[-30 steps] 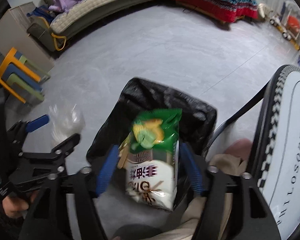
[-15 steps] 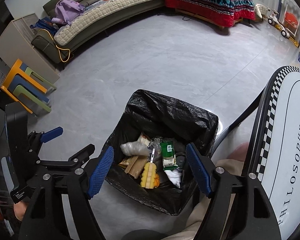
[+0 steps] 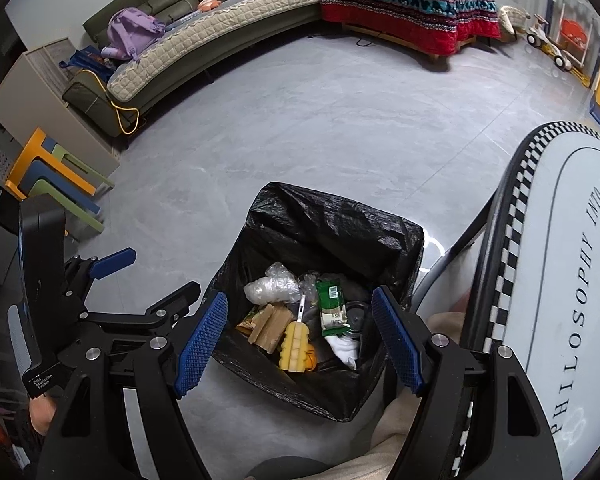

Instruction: Collect trash

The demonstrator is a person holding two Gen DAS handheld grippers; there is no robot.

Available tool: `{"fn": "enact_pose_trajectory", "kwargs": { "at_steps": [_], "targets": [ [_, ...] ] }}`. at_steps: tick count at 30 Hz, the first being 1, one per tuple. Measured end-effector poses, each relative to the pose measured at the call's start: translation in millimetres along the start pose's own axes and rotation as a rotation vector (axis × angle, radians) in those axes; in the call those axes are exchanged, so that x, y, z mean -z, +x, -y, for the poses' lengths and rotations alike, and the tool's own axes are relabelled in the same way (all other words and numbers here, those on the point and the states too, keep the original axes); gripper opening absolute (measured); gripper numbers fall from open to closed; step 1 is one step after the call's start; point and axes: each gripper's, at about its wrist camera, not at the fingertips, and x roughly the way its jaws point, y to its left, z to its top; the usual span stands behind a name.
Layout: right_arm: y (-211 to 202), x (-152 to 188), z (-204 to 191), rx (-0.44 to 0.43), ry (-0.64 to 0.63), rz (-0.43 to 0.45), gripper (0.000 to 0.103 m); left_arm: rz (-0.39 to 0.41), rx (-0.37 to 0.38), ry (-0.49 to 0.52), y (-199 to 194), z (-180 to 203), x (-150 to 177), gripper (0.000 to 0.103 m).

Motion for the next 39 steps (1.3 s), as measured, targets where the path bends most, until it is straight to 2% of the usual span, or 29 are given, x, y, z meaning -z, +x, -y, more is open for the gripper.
{"fn": "enact_pose_trajectory", "kwargs": {
  "at_steps": [8,16,18,24,28,39],
  "targets": [
    [-30,11,29,0.023,0.05,0.042,0.076,0.032,0.041,0.058,-15,45,-15,0.097],
    [-63,27,74,0.06,0.134,0.09,0.076,0.056,0.091,0.136,-27,99,-34,0.097],
    [-70,32,87,0.075,0.159,0.105,0.08,0.059,0.109,0.163,-28,116,-38,0.097],
    [-93,49,129,0.114,0.24,0.134,0.081,0.052,0.168,0.247,-30,169,-46,0.097],
    [-107,64,160,0.143,0.302,0.153,0.085,0.058,0.202,0.294,-32,204,-50,0.097],
    [-138,115,225,0.223,0.46,0.175,0.086,0.054,0.284,0.414,-33,289,-52,0.097]
  ]
}}
